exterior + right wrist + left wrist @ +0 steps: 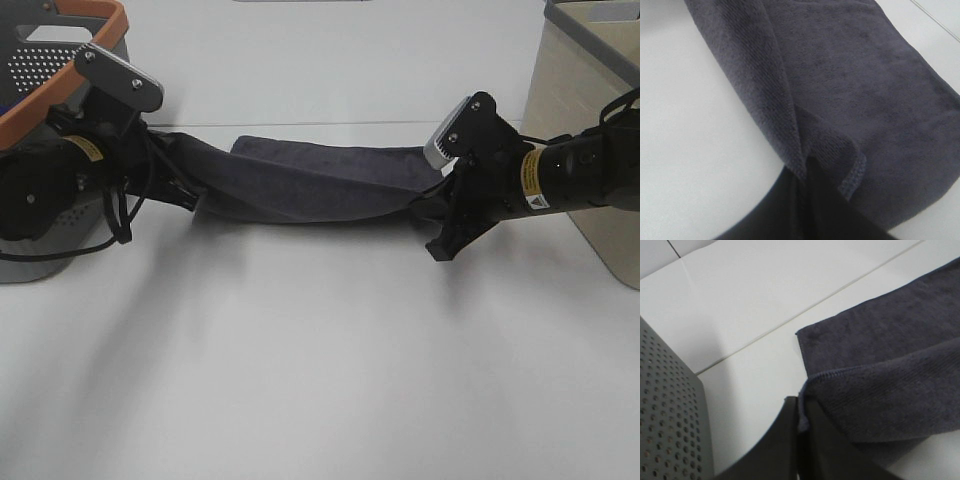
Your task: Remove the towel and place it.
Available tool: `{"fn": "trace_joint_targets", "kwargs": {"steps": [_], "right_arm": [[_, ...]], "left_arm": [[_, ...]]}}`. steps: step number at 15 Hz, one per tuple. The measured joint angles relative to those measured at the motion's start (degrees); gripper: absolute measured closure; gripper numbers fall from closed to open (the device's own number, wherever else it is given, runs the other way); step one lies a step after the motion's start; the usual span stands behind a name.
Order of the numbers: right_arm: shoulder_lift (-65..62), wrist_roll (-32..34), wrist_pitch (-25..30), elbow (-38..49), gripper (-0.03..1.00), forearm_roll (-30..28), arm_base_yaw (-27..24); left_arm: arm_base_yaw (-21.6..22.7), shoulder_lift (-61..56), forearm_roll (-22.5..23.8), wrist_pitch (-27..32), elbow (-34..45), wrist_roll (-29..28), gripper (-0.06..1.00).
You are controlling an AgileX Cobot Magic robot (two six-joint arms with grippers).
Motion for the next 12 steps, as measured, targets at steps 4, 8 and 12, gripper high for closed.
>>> {"fn": "trace_joint_targets", "kwargs": {"steps": [4,8,12], "right_arm": [[0.0,0.0,-0.1,0.1,0.84,-5.7,0.0],[0.0,0.1,-0.2,0.4,0.71,-7.3,0.0],[0.0,2.3,0.3,0.6,0.35,-12.1,0.0]], "left_arm": [[-1.5,0.0,7.7,3.2,1.7,-6.8,0.86],[-1.5,0.0,8.0,8.4,1.7,-12.1,0.72],[-1.5,0.0,8.0,12.4,1.7,-15.0,0.44]]}}
